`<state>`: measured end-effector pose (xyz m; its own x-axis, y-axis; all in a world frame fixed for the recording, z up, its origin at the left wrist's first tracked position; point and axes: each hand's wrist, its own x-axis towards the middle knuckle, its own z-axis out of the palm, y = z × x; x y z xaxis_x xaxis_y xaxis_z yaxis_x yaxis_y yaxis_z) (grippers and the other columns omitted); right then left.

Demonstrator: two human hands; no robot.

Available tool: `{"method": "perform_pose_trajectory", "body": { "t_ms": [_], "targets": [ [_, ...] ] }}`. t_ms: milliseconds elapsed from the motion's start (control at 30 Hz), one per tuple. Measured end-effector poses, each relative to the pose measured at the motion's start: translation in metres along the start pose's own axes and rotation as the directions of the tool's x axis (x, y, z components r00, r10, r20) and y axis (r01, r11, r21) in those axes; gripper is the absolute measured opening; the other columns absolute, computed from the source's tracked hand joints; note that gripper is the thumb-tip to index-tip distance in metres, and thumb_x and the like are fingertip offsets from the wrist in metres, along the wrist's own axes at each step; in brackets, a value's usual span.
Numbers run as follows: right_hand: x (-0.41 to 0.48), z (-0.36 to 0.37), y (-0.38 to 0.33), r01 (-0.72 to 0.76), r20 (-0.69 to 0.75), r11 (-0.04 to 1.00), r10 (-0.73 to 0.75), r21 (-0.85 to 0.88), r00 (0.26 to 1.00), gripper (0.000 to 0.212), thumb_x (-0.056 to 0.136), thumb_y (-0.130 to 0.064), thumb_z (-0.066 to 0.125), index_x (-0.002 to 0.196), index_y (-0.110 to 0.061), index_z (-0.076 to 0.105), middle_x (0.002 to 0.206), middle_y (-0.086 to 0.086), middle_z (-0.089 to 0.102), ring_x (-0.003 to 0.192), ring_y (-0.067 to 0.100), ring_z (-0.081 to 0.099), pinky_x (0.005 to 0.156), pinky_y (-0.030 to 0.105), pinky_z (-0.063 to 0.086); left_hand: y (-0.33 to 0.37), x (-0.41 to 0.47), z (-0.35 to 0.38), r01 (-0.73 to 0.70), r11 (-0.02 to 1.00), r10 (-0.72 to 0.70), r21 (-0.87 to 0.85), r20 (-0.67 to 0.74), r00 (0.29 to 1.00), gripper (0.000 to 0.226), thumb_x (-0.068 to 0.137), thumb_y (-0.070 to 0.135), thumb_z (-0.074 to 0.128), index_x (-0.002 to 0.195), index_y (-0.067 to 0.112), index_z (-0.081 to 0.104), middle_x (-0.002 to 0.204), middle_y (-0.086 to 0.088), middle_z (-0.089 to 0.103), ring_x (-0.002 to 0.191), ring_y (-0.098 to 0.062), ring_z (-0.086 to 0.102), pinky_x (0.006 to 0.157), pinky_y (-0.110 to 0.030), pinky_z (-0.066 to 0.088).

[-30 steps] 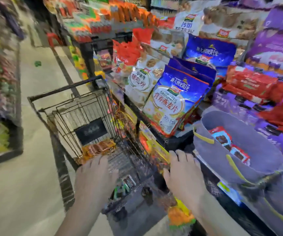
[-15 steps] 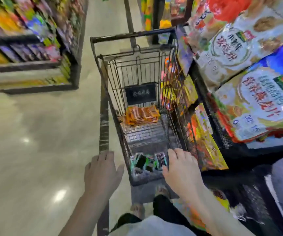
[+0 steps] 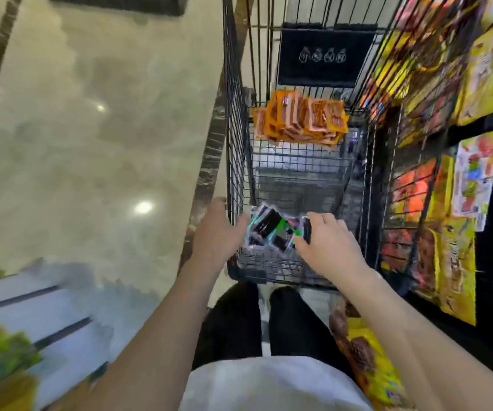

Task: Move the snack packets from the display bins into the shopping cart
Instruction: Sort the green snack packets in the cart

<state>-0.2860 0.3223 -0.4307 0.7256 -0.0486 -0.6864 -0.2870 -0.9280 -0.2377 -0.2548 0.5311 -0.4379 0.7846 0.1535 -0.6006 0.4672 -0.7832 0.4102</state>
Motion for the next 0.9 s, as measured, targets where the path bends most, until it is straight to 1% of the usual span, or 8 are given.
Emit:
{"method": "perform_pose_trajectory", "body": {
  "t_ms": [133,200,300,433,500,600,800,900],
  "targets": [
    [0.058,0.032,0.005,0.015,0.068,0.999,-0.018,0.052,0.998,0.069,0.101,-0.050,0.057,0.155,-0.014,0.036,0.150,0.013,0.047,0.136,0.037,0.045,0.108,0.047,0.043,-0.011,0.035,0.035,0.054,0.978,-0.065,-0.203,-0.048,0.997,0.067,0.104,0.046,0.059,0.160,0.019,0.033,0.148,-0.012,0.060,0.132,-0.033,0.060,0.108,-0.042,0.048],
    [0.088,0.048,0.005,0.020,0.109,0.996,-0.028,0.082,0.994,0.071,0.100,-0.050,0.059,0.157,-0.015,0.034,0.152,0.013,0.046,0.137,0.035,0.046,0.108,0.046,0.044,-0.017,0.044,0.047,0.035,0.972,-0.064,-0.234,-0.117,0.991,0.048,0.106,0.038,0.054,0.149,0.018,0.046,0.107,-0.007,0.075,0.097,-0.025,0.073,0.080,-0.032,0.055],
    [0.127,0.071,0.000,0.029,0.120,0.996,-0.039,0.083,0.992,0.074,0.098,-0.052,0.062,0.158,-0.018,0.034,0.157,0.010,0.043,0.140,0.034,0.044,0.112,0.046,0.042,-0.026,0.046,0.059,-0.041,0.972,-0.015,-0.233,-0.235,0.972,0.010,0.105,0.032,0.054,0.116,0.033,0.054,0.067,0.006,0.062,0.064,-0.013,0.065,0.053,-0.026,0.043],
    [0.169,0.097,-0.010,0.045,0.112,0.997,-0.052,0.070,0.992,0.077,0.096,-0.050,0.068,0.157,-0.016,0.035,0.157,0.012,0.043,0.143,0.035,0.039,0.113,0.045,0.037,-0.031,0.047,0.062,-0.073,0.971,0.005,-0.227,-0.285,0.959,0.014,0.104,0.033,0.056,0.117,0.036,0.061,0.068,0.007,0.062,0.067,-0.021,0.065,0.060,-0.034,0.051],
    [0.181,0.107,-0.012,0.045,0.127,0.998,-0.051,0.050,0.991,0.076,0.092,-0.050,0.072,0.153,-0.016,0.041,0.149,0.012,0.049,0.137,0.036,0.043,0.111,0.047,0.038,-0.034,0.051,0.064,-0.061,0.979,0.000,-0.196,-0.296,0.955,0.010,0.105,0.035,0.055,0.110,0.033,0.064,0.067,0.007,0.062,0.064,-0.012,0.062,0.057,-0.030,0.049],
    [0.190,0.121,-0.013,0.023,0.121,0.991,-0.040,0.134,0.992,0.058,0.086,-0.044,0.080,0.134,-0.023,0.056,0.132,0.005,0.055,0.129,0.032,0.044,0.109,0.050,0.039,-0.039,0.055,0.067,-0.044,0.989,0.000,-0.139,-0.307,0.952,0.021,0.106,0.036,0.054,0.095,0.027,0.069,0.071,0.010,0.063,0.066,0.003,0.058,0.056,-0.011,0.041],
    [0.190,0.130,-0.002,0.107,0.069,0.964,-0.127,0.241,0.989,0.032,0.084,-0.036,0.083,0.089,-0.040,0.052,0.108,-0.008,0.046,0.113,0.020,0.040,0.096,0.041,0.039,-0.039,0.059,0.066,-0.073,0.984,0.014,-0.164,-0.338,0.941,0.032,0.100,0.042,0.046,0.099,0.028,0.075,0.076,0.011,0.068,0.068,0.003,0.059,0.060,-0.014,0.041],
    [0.187,0.134,0.000,0.163,0.039,0.957,-0.178,0.242,0.983,0.034,0.084,-0.034,0.083,0.095,-0.037,0.051,0.110,-0.010,0.049,0.109,0.017,0.039,0.100,0.046,0.041,-0.037,0.060,0.066,-0.057,0.984,-0.003,-0.171,-0.330,0.944,0.031,0.101,0.043,0.046,0.098,0.029,0.074,0.074,0.013,0.066,0.066,0.002,0.058,0.057,-0.016,0.039]
  ]
}}
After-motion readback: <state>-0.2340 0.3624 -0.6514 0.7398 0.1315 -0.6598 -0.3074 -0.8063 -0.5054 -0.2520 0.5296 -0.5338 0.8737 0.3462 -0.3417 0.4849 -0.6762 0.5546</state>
